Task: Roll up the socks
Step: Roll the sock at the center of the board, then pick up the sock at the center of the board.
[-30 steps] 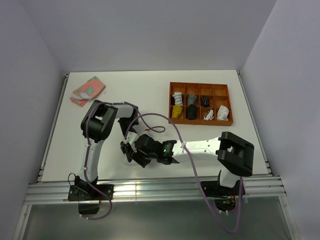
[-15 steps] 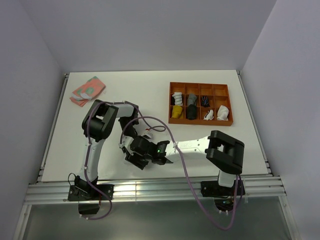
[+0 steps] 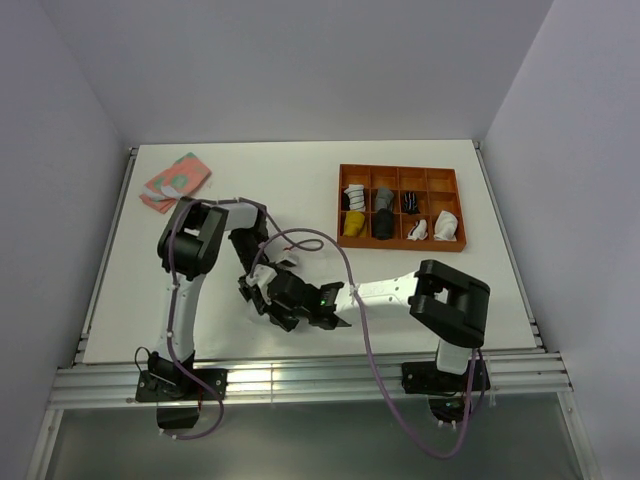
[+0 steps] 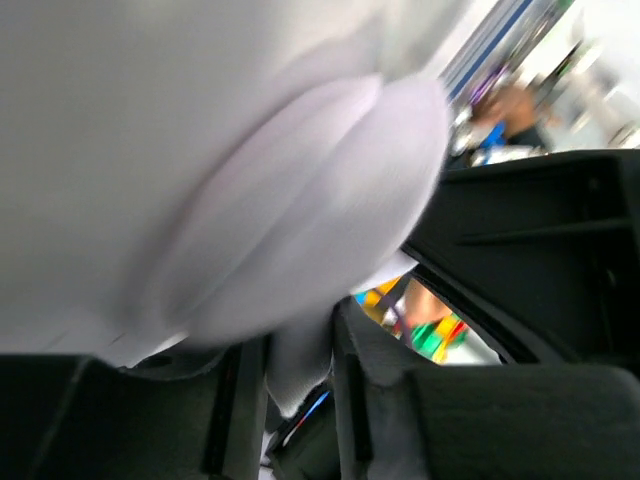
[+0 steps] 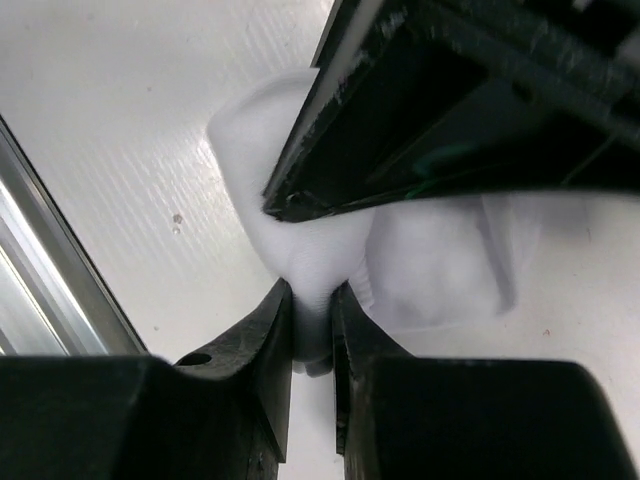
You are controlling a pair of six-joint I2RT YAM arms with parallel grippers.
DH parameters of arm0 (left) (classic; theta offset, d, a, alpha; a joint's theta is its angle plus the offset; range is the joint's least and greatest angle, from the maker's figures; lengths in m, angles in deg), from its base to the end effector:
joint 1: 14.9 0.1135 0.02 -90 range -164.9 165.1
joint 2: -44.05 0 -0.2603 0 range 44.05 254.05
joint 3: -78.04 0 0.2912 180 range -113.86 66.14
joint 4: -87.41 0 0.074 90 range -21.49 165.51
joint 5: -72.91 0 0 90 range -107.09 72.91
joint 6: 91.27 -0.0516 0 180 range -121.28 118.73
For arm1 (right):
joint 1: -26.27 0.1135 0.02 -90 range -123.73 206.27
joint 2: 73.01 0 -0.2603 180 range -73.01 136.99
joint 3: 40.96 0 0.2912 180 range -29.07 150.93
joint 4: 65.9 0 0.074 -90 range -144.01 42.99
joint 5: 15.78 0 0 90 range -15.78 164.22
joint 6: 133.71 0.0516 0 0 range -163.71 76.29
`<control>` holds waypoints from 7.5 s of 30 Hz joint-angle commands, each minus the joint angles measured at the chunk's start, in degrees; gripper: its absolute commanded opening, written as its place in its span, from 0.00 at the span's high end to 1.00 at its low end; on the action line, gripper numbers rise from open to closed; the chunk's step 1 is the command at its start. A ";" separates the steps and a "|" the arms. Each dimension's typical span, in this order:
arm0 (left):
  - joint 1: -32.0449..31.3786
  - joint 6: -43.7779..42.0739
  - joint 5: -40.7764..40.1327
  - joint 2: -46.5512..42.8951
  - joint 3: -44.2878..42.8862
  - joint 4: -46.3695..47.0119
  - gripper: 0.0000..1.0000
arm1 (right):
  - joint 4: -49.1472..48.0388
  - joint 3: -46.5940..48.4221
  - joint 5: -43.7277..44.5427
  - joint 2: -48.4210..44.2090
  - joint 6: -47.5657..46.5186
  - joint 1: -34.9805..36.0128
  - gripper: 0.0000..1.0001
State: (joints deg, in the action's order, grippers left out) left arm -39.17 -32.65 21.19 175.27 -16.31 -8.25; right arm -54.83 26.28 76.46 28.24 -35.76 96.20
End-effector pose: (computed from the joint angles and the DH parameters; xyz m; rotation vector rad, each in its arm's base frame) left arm 0.3033 -0.1718 0.0502 -0.8025 -2.1891 0.8561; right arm 0.1394 0.3758 0.1170 -1.2406 2.1039 0.5974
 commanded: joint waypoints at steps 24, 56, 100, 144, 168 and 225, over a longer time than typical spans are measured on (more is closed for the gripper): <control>20.84 20.31 -0.73 -38.99 17.57 50.71 0.63 | -5.43 -4.73 -33.26 2.98 13.41 -18.16 0.97; -5.61 -21.27 -14.03 -74.70 53.80 71.99 0.24 | 17.60 14.87 -53.57 19.42 12.62 -29.85 0.99; -14.66 -17.40 -7.96 -64.25 59.17 82.45 0.41 | 14.09 13.29 -53.22 18.37 15.61 -30.03 1.00; -17.74 -11.08 -8.75 -40.87 39.30 61.27 0.90 | 17.87 4.51 -19.21 -6.67 22.55 -30.47 0.56; -15.54 -10.46 -1.29 -28.92 21.38 34.64 0.93 | 20.24 -13.69 4.52 -32.52 31.26 -33.46 0.52; -9.04 -14.94 3.11 -0.09 2.21 13.02 0.93 | 21.12 6.43 7.95 -6.69 -6.89 7.06 0.34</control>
State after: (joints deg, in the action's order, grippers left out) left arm -48.22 -42.68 32.78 172.58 -14.02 -2.90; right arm -34.42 30.07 83.39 20.35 -41.27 102.48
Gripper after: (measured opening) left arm 0.301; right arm 0.650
